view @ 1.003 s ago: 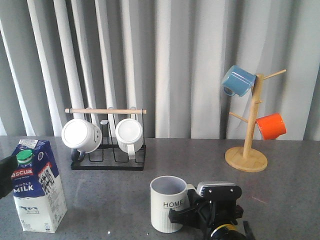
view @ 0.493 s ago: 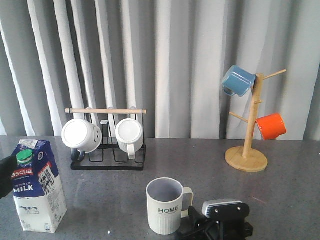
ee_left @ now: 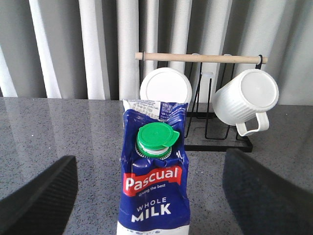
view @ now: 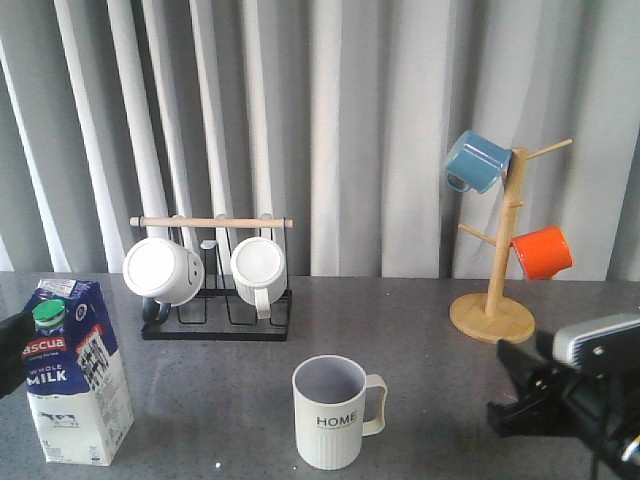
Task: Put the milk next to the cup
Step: 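Release the mug and withdraw the right gripper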
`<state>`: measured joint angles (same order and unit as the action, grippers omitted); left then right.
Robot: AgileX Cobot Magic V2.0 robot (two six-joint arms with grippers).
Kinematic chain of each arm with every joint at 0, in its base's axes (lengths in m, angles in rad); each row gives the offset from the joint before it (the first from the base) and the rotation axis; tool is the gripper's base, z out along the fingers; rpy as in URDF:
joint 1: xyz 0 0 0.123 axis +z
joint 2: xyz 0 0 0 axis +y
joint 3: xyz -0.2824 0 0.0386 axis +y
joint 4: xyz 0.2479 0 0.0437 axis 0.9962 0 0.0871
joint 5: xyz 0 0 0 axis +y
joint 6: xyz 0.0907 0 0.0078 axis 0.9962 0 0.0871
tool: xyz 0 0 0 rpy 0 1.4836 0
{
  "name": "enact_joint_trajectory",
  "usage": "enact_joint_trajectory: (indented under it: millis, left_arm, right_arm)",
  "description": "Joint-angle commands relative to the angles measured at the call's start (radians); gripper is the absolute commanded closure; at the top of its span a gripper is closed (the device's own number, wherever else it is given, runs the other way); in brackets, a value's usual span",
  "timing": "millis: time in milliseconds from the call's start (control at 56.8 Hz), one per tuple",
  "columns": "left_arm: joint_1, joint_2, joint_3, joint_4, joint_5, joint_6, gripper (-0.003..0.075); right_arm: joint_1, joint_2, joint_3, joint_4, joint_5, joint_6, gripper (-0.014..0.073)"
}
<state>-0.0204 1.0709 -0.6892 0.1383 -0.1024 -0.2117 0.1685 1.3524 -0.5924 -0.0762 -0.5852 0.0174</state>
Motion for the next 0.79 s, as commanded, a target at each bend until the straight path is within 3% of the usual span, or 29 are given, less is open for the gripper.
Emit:
enact_joint_trajectory:
  millis: [0,106,281,774]
  left_arm:
    - [-0.006,-0.012,-0.036,-0.004,-0.063,-0.001,0.0146]
    - [-0.006,-0.012,-0.036,-0.004,-0.063,-0.001,0.0146]
    - [-0.006,-0.012,-0.036,-0.004,-0.063,-0.001,0.0146]
    - [-0.006,-0.012,-0.036,-0.004,-0.063,-0.001,0.0146]
  right_arm:
    - [-0.072,-0.11,-0.059,-0.03,0.018,0.044,0.0263]
    - [-0.115,-0.196,-0.094,-0.08,0.092,0.102,0.0302]
    - [-0.127,-0.261,-0.097,-0.083,0.095,0.146,0.061]
    - [-0.127,-0.259,-0.095,-0.083,0.101,0.141,0.0602]
